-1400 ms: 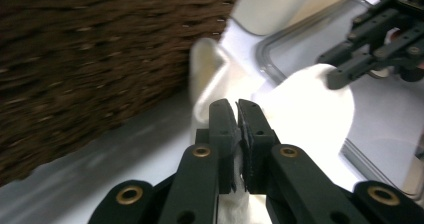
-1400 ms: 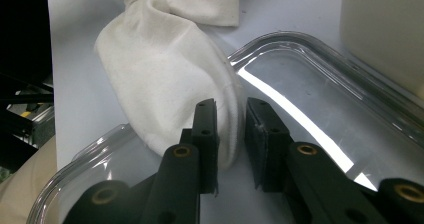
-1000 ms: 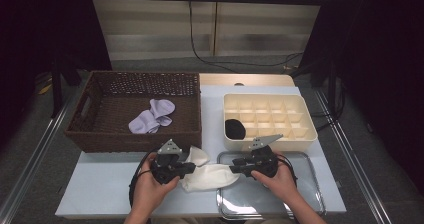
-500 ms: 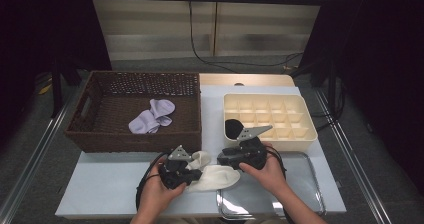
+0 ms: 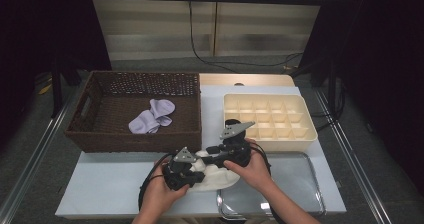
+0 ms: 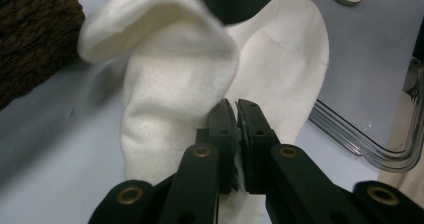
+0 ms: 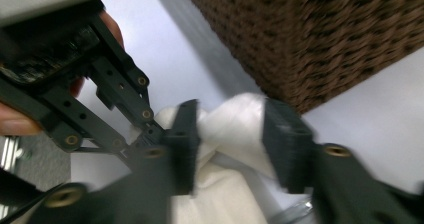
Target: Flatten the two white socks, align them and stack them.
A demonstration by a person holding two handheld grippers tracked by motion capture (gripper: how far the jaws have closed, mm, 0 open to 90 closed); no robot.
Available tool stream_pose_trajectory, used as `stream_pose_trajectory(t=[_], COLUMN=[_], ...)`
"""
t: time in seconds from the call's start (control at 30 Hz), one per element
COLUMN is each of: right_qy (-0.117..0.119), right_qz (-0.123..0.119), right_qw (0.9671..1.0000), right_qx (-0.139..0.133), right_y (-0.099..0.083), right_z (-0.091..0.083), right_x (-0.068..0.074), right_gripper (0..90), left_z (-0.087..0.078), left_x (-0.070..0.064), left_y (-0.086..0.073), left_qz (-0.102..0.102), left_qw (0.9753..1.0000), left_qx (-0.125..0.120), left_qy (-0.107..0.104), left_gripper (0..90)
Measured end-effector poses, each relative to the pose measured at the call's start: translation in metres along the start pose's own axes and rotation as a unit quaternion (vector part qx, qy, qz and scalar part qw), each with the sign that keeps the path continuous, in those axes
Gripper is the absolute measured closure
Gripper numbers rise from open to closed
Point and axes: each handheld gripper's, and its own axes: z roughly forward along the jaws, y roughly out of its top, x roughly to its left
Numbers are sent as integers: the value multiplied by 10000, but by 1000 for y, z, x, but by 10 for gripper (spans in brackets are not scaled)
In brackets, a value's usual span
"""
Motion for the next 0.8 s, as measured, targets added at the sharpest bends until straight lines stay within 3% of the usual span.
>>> stream_pose_trajectory(t=[0.03,0.13,0.33,0.4,0.43,0.47,0.5,0.57,0.63,0.7,0.77,0.8], right_qy=[-43,-45,-143,-169,-169,-181,-181,-150,-148,-122,-146,-136], right_qz=[-60,-19,-44,22,22,63,63,85,83,139,157,157], right_qw=[9998,9996,9989,9990,9990,9991,9991,9992,9992,9994,9993,9994], right_qx=[196,280,454,406,406,385,385,368,357,298,304,289], right_y=[-2,-9,-20,-25,-25,-30,-30,-36,-39,-44,-45,-47], right_z=[4,1,-9,-14,-14,-16,-16,-17,-18,-20,-21,-22], right_x=[-1,-4,-8,-10,-10,-11,-11,-11,-11,-11,-11,-11], right_gripper=[826,900,900,900,900,900,900,900,900,900,900,899], left_z=[-3,-8,-17,-27,-27,-34,-34,-44,-47,-49,-48,-44], left_x=[1,4,8,12,12,16,16,24,27,34,36,36], left_y=[0,0,1,2,2,1,1,0,0,-1,-1,-1], left_qz=[-22,-66,-115,-209,-209,-320,-320,-537,-586,-759,-805,-792], left_qw=[10000,9999,9995,9982,9982,9969,9969,9939,9929,9897,9895,9899], left_qx=[-22,-117,-262,-529,-529,-636,-636,-810,-868,-982,-1015,-1053], left_qy=[18,29,105,195,195,346,346,516,559,707,647,521], left_gripper=[859,836,741,642,619,609,599,581,577,544,537,531])
